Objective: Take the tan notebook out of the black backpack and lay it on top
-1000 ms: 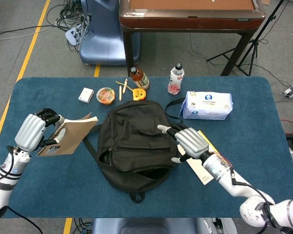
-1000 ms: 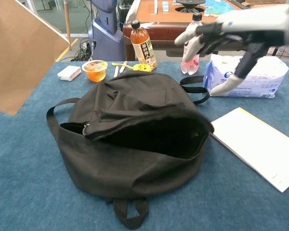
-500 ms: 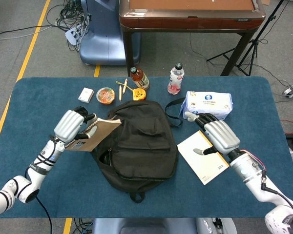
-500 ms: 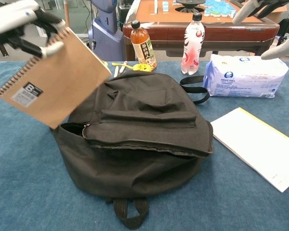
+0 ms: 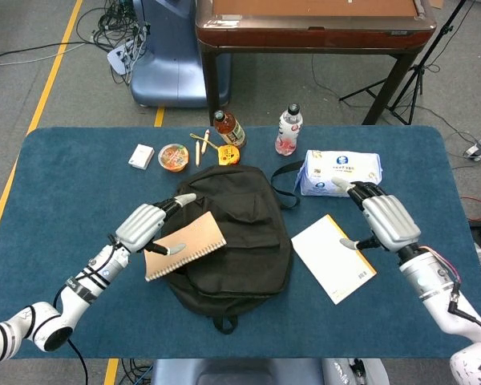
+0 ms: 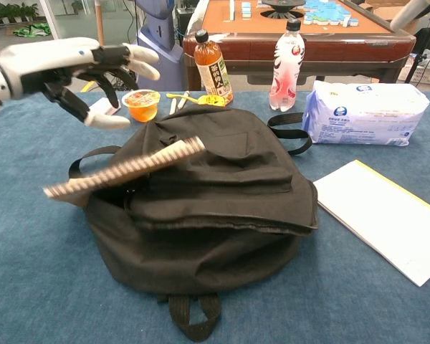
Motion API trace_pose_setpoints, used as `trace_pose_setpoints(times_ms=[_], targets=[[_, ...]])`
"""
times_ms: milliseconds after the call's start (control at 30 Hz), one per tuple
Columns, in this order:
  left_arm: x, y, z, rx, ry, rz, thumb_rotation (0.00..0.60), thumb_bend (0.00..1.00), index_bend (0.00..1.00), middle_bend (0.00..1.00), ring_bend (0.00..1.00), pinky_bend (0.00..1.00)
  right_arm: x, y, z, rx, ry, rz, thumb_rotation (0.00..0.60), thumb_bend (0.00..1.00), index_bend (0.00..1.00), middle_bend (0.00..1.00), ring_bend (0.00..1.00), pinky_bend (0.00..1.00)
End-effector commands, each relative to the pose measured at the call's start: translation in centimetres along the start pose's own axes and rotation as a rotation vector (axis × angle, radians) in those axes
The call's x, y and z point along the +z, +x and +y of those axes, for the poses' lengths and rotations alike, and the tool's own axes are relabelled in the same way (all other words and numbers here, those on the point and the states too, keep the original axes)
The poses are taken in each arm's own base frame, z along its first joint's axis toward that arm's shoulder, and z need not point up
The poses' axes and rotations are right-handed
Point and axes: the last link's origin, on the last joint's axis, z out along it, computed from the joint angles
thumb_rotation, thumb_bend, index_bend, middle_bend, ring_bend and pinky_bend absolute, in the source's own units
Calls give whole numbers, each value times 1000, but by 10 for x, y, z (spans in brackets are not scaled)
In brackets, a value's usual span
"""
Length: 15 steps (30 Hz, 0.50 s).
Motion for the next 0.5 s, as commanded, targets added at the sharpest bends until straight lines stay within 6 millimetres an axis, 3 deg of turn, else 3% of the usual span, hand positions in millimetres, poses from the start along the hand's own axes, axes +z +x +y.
trace_pose_setpoints(times_ms=[33,133,267,400,500], targets=[[-12,12,-4,-46,38,12,597,210,20,106,174,306,-3,0,7,1,-20,4,600,47,64,204,114,150],[-23,24,-13,-48,76,36,573,205,20,106,174,306,-6,0,16,-6,-44,6,600,47,64,204,114,151],[-39,37,-34,-16,160,89,592,205,29,106,174,305,-11,-2,26,-22,-71,20,600,67,64,204,114,151],[-63,45,-60,55,265,162,600,205,67,106,174,303,-18,-5,34,-41,-95,40,600,184,64,204,114,163],[-87,47,-80,92,360,208,600,204,110,106,174,299,-26,-12,40,-56,-114,60,600,250,73,217,114,246]])
